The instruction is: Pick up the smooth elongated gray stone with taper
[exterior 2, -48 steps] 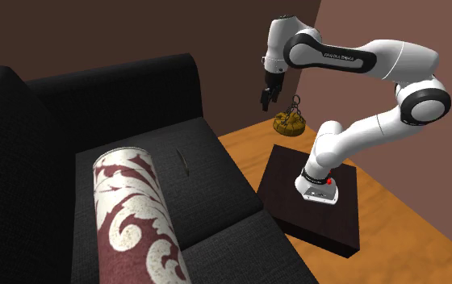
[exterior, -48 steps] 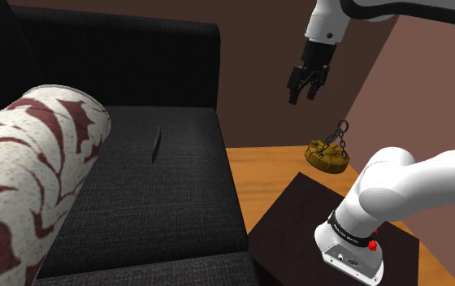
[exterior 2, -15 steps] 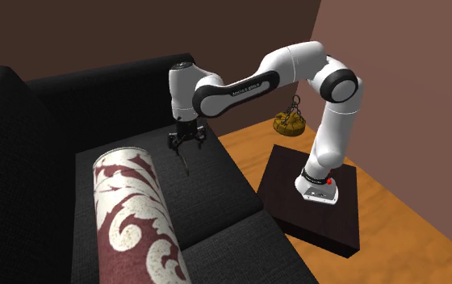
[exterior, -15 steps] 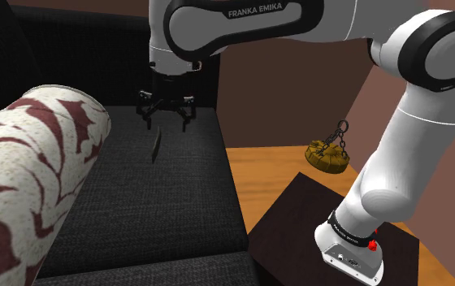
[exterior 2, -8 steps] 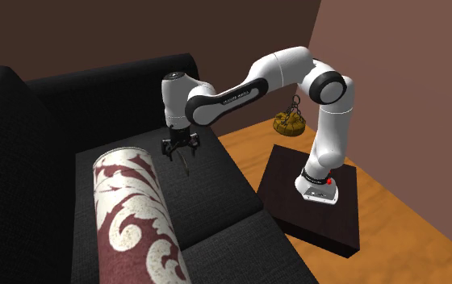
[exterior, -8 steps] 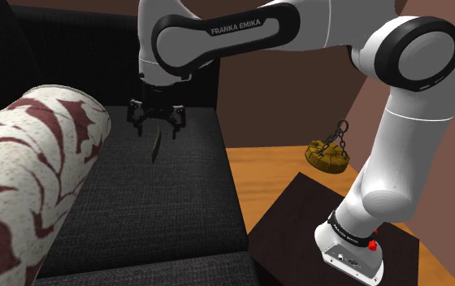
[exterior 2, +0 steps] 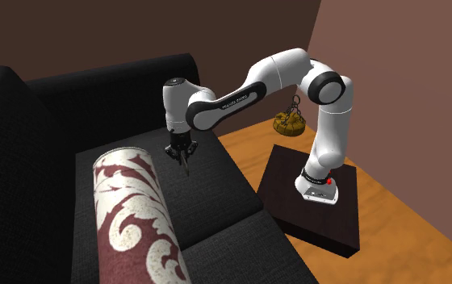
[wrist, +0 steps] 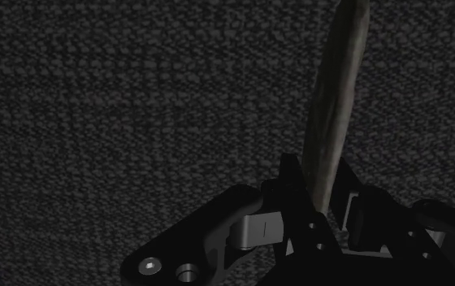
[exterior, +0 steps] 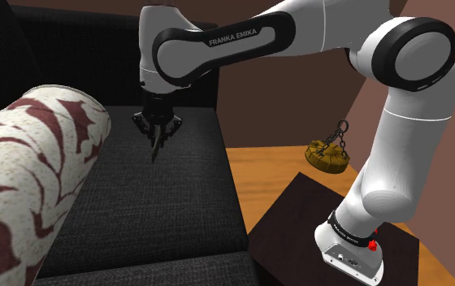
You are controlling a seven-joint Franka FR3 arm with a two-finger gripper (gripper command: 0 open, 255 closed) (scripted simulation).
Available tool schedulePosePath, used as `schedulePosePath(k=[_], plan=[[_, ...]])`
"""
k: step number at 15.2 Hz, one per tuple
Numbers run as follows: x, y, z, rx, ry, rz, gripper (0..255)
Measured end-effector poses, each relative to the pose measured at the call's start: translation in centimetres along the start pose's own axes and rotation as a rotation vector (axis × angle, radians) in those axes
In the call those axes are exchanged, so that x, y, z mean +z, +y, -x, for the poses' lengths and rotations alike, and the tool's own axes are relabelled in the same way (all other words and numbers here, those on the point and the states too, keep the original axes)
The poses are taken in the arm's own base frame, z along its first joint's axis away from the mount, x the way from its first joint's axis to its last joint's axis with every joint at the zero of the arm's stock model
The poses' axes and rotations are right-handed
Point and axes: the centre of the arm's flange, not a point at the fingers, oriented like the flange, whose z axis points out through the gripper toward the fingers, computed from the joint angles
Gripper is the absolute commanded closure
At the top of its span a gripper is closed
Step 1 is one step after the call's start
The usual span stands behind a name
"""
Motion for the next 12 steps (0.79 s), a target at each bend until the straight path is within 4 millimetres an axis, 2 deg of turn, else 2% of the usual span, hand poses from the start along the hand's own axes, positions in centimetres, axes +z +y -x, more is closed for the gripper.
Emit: schedulePosePath(k=[6,12], plan=[[0.0,0.0,0.0,0.0,0.0,0.0,255],[-2.6,-0.3,0.2,0.0,0.0,0.0,255]])
